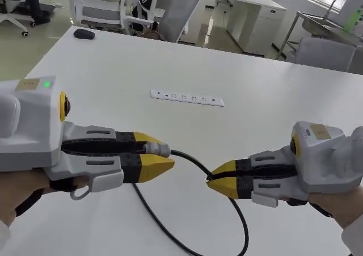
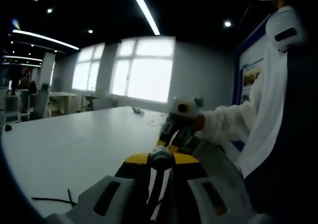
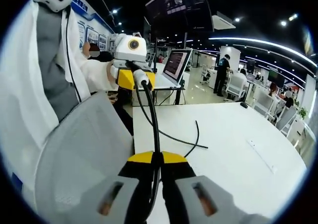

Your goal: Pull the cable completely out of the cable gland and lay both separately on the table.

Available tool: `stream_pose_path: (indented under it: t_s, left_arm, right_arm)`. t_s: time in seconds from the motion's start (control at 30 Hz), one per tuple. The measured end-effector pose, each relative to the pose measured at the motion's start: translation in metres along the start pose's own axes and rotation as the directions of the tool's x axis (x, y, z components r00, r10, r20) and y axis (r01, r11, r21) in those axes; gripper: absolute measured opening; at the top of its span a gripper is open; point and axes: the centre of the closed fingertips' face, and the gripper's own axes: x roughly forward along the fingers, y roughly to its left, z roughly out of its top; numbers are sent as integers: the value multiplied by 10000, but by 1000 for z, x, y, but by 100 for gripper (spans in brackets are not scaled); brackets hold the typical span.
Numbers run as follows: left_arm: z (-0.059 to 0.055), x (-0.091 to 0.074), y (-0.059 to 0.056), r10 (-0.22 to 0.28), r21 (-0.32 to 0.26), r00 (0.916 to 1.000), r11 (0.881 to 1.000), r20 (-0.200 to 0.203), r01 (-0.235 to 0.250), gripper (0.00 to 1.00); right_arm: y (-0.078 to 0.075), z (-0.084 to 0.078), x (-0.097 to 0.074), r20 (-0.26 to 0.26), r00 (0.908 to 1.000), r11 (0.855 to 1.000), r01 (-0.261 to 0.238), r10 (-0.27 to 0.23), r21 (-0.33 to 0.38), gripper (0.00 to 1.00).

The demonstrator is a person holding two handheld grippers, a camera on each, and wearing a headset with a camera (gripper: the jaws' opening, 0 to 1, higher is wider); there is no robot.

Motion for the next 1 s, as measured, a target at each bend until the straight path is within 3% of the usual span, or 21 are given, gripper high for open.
stream_pose_path:
  t_s: [0.27, 0.4, 0.5, 0.63, 0.87, 1.0]
  left_arm:
    - [3, 9, -4, 256, -133, 9997, 9996, 18, -256, 17]
    - [9, 15, -7, 380, -223, 9993, 9990, 65, -378, 17]
    - [15, 21, -8, 449, -201, 9990, 9988, 68, -448, 17]
    - [24, 31, -12, 644, -357, 9979, 9973, 16, -643, 17]
    - [26, 51, -22, 500, -336, 9984, 9981, -268, -509, 17]
    - [27, 59, -27, 540, -358, 9983, 9979, -223, -547, 17]
  right_arm:
    - [1, -3, -9, 50, 9998, 9998, -202, 201, 86, 3]
    - [6, -2, -17, -7, 9982, 9981, -594, 594, 143, 3]
    - [11, 3, -26, -28, 9967, 9960, -812, 811, -360, 4]
    - [10, 21, -40, 349, 9961, 9966, -806, 811, -167, 9]
    - [14, 66, -56, 1283, 9873, 9934, -839, 934, -778, 14]
    - [15, 74, -60, 1430, 9846, 9902, -850, 1005, -1107, 13]
